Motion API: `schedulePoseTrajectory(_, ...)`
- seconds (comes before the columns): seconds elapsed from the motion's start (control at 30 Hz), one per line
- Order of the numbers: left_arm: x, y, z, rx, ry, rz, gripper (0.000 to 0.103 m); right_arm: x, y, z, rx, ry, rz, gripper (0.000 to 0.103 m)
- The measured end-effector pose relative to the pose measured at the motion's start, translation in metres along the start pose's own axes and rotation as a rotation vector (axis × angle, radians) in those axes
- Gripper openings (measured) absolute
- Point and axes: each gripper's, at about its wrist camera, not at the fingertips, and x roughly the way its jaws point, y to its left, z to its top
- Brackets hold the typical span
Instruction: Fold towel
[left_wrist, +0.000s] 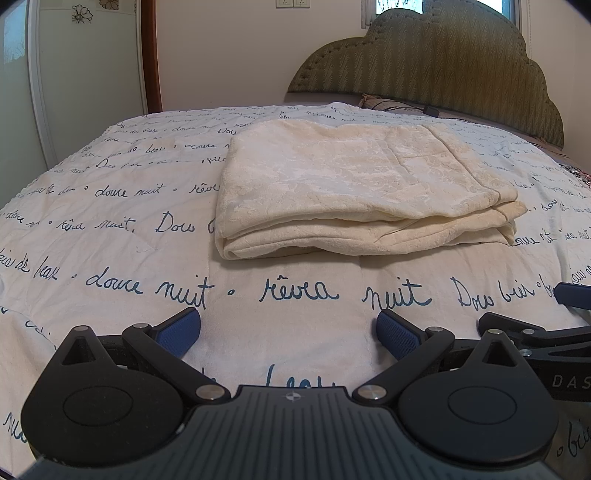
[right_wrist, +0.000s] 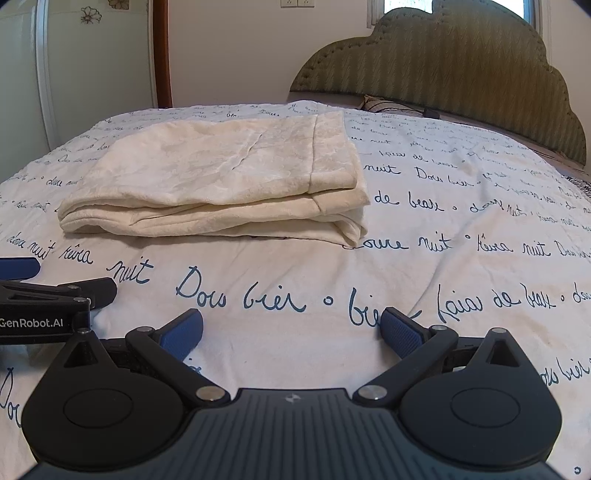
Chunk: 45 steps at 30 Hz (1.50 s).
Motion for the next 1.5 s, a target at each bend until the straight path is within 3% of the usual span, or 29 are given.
schedulePoseTrajectory(1.5,0.0002,0.0002,0.0001,0.001,0.000,-0.002,0.103,0.0029,-0.0012,0.0009,0.002,0.010,0.026,0.103)
